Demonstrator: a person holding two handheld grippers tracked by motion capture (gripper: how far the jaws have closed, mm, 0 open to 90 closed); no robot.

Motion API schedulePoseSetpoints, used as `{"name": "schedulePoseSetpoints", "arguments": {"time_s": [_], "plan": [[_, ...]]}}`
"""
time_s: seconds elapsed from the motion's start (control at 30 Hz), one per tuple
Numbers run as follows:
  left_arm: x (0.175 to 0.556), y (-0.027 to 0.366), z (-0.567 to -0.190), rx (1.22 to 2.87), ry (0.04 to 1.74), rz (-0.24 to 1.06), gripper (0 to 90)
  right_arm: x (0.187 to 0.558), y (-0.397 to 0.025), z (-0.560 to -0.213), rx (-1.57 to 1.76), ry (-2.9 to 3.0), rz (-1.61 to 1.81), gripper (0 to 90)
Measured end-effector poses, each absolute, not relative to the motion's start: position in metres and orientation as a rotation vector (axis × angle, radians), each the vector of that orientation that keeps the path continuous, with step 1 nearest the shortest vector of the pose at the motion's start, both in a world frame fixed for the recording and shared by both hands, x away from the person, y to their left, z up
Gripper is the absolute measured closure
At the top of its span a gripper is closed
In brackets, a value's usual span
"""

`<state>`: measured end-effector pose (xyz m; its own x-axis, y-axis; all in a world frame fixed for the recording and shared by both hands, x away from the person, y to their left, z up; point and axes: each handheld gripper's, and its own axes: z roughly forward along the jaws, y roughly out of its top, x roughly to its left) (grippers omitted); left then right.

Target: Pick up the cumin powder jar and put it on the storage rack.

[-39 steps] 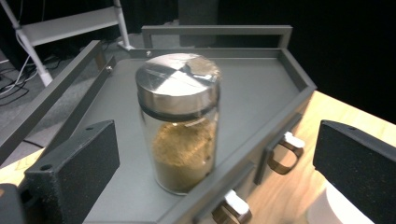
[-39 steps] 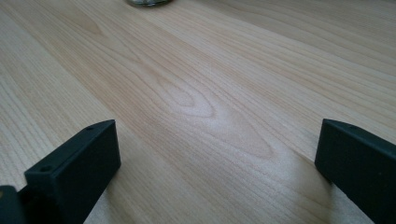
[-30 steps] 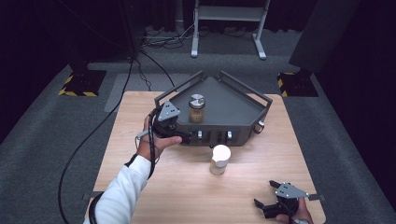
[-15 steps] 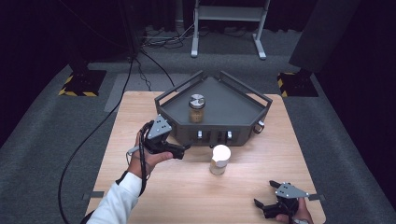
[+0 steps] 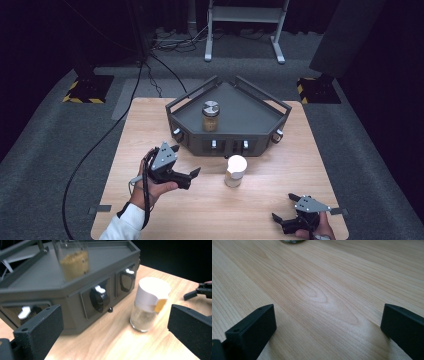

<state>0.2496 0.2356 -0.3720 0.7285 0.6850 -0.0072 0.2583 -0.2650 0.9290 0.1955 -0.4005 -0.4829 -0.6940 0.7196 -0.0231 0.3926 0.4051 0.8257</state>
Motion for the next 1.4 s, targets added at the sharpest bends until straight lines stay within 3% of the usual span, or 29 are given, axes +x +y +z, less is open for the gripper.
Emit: {"name": "schedulePoseSetpoints", "arguments": {"time_s": [0.77,1.4], "plan": [[0.220,0.247,-0.437,1.835,0.812,0.492,0.4,0.196,-0.401,-0.483,0.956,2.291,1.196,0.0],[0.207,0.254,-0.469,1.919,0.862,0.466,0.4,0.196,-0.401,-0.483,0.956,2.291,1.196,0.0]]}}
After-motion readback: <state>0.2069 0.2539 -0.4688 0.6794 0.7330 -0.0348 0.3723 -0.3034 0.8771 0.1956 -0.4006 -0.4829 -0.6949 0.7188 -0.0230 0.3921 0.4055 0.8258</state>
